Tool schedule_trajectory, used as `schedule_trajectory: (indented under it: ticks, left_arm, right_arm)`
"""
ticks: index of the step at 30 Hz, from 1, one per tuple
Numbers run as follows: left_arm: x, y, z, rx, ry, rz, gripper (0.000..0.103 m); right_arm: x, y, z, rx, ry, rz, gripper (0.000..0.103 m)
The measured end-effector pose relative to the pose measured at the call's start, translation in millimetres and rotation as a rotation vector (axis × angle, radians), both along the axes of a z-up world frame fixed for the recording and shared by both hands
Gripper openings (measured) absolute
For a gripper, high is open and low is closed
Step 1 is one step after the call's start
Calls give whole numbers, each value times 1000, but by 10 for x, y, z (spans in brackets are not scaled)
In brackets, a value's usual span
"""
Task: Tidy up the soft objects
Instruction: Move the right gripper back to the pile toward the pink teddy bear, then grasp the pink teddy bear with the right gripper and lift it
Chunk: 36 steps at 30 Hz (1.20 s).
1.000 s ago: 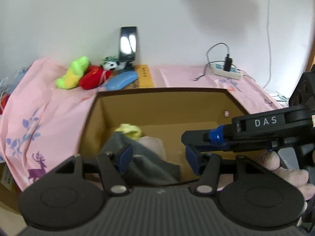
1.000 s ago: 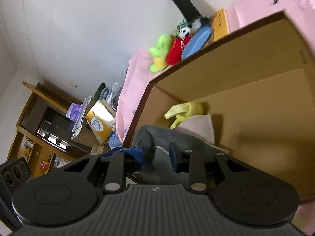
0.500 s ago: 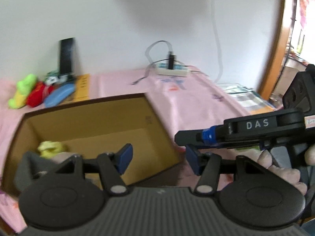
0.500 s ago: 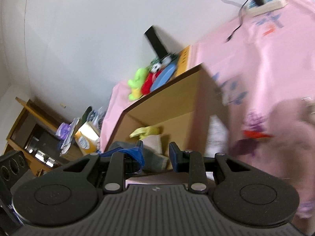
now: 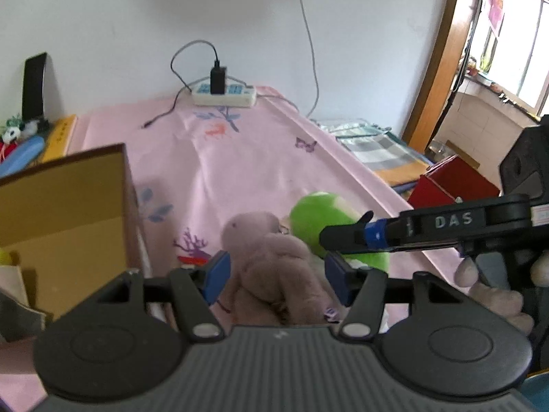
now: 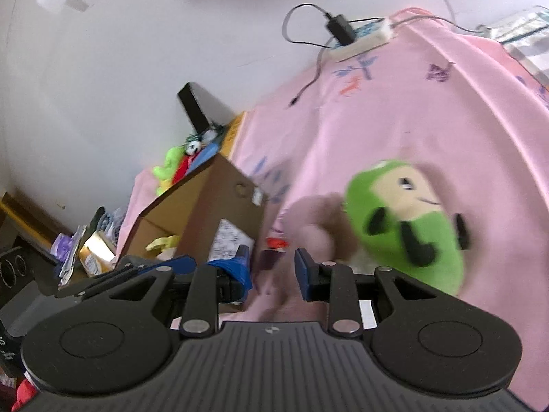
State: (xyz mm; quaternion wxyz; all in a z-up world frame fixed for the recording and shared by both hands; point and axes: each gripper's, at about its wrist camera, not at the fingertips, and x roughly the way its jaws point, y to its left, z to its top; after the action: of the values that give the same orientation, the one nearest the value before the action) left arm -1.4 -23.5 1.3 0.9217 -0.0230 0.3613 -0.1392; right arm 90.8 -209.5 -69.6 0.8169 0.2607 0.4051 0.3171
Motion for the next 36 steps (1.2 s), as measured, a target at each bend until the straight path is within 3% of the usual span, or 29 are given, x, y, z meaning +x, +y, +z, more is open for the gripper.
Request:
schedule_trajectory:
  ticks: [7,15,29,36]
  left_arm:
    - [139,-106,-184,1,72,37,62]
    - [348,-24,-394,-33,189,146,62]
    - [439,-106,-443,-8,207,157,68]
    - [482,-144,-473,12,219,146,70]
  right_arm:
    - [82,-52,-76,-19,6,32,13]
    - [238,47,-140,-52,18,70,13]
    - [371,237,-201,-147,24,68,12]
    - [415,240,-250,-144,42,61,12]
